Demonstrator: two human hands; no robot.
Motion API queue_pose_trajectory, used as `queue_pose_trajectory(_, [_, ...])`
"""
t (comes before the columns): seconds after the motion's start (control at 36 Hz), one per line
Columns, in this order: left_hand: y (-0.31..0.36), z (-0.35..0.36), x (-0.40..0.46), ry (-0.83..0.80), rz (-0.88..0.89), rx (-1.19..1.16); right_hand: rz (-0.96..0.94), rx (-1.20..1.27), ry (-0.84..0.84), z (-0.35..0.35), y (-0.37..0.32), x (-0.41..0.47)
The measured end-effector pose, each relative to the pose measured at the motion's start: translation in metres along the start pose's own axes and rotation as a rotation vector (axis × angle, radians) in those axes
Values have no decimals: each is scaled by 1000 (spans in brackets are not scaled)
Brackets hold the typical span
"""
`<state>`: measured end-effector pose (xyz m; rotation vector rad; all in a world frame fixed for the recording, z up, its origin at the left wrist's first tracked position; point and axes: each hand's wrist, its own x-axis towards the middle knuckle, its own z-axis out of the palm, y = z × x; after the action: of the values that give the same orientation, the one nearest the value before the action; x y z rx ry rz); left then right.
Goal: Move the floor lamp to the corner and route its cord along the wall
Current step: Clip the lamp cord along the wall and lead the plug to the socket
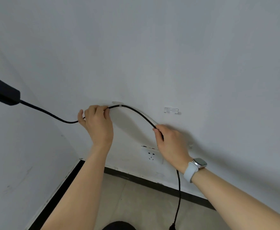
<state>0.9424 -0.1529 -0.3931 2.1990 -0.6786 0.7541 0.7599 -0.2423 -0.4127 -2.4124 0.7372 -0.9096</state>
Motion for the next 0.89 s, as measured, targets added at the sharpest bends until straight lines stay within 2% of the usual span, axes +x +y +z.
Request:
queue_pose_trajectory(0.14, [0,-11,18,-12,-55,-59,-41,-2,2,-14,-12,6])
queue_pose_trajectory(0.22, [8,-22,21,28,10,-138,-71,23,27,-21,-12,7])
queue_pose_trajectory(0.36, [31,-37,4,81,245,-200,-104,60,70,-26,-12,12])
queue_pose_trajectory(0.47, [44,-30,-34,-34,599,-140,-139,65,66,-25,-10,10])
queue_pose_trajectory(0.53, [43,-24,-45,-54,677,-120,-144,75,68,-26,-8,8])
queue_pose_trajectory(0.78, [59,-12,-43,68,742,-112,-139,175,15,-34,0,5])
queue_pose_trajectory(0.89, [61,-12,-41,53,629,-112,-83,234,-15,-38,9,7])
